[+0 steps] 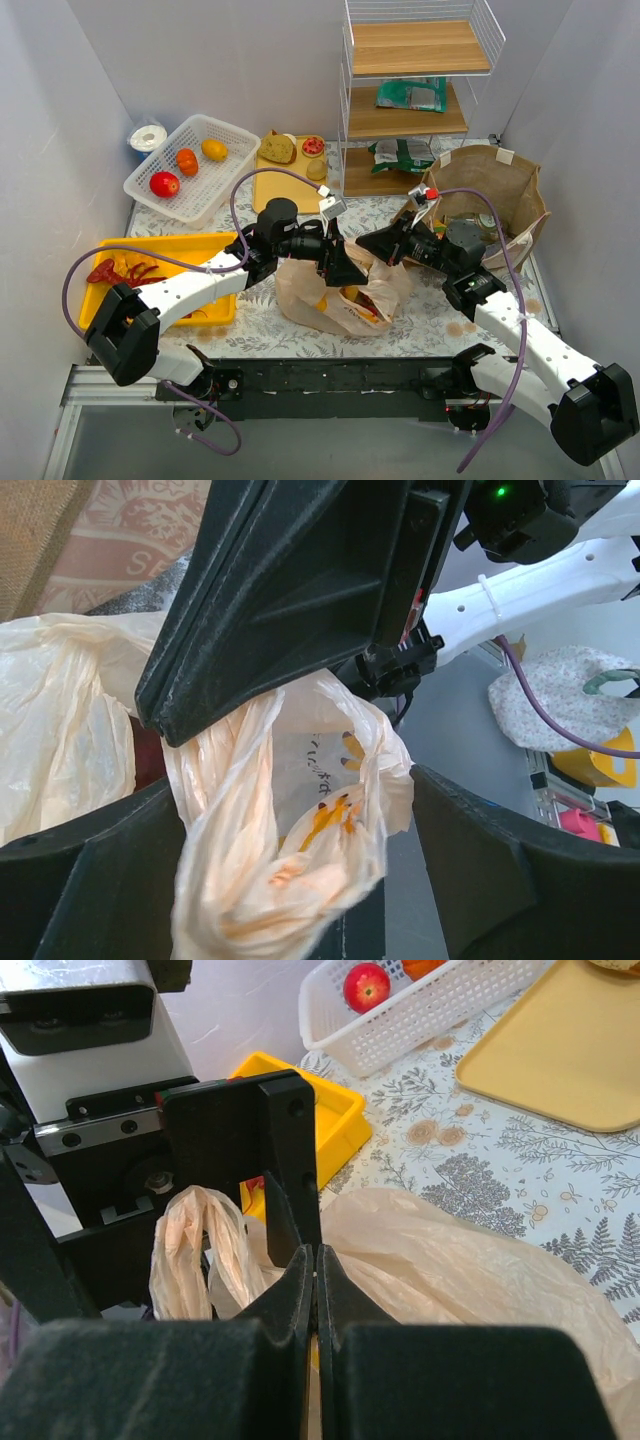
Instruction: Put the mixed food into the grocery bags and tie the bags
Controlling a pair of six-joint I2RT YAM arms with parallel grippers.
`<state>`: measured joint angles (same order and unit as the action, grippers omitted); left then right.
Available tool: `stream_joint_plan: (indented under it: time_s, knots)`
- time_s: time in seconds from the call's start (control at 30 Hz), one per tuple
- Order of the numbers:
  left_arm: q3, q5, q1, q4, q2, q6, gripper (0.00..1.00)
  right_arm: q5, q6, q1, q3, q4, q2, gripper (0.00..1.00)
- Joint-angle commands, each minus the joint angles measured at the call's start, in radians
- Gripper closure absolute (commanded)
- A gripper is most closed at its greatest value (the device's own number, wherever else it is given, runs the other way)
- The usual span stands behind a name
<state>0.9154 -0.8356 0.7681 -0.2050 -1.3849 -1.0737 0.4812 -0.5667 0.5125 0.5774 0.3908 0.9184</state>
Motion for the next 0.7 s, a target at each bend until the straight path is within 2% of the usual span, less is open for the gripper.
stream_joint_plan:
  time_s: [0.0, 0.17, 0.2, 0.27, 0.3, 0.37, 0.67]
  knots:
    - [0.019, 0.039, 0.004, -0.028, -0.002, -0.034, 0.26, -0.032, 0.047, 0.009, 0.018, -0.009, -0.015, 0.99]
    - [0.02, 0.075, 0.002, -0.007, -0.02, -0.04, 0.47, -0.056, 0.065, 0.011, 0.022, -0.036, -0.036, 0.99]
    - [0.019, 0.093, -0.001, -0.002, -0.02, -0.04, 0.55, -0.064, 0.07, 0.011, 0.027, -0.046, -0.047, 0.99]
    - [0.013, 0.113, -0.001, 0.01, -0.019, -0.038, 0.62, -0.084, 0.086, 0.011, 0.042, -0.078, -0.058, 0.99]
    - [0.01, 0.119, -0.003, 0.01, -0.02, -0.038, 0.71, -0.092, 0.091, 0.011, 0.048, -0.087, -0.07, 0.99]
    - [0.007, 0.124, -0.006, 0.018, -0.02, -0.038, 0.77, -0.116, 0.103, 0.011, 0.059, -0.108, -0.085, 0.99]
    - [-0.004, 0.142, -0.006, 0.038, -0.017, -0.04, 0.86, -0.18, 0.154, 0.011, 0.111, -0.21, -0.153, 0.99]
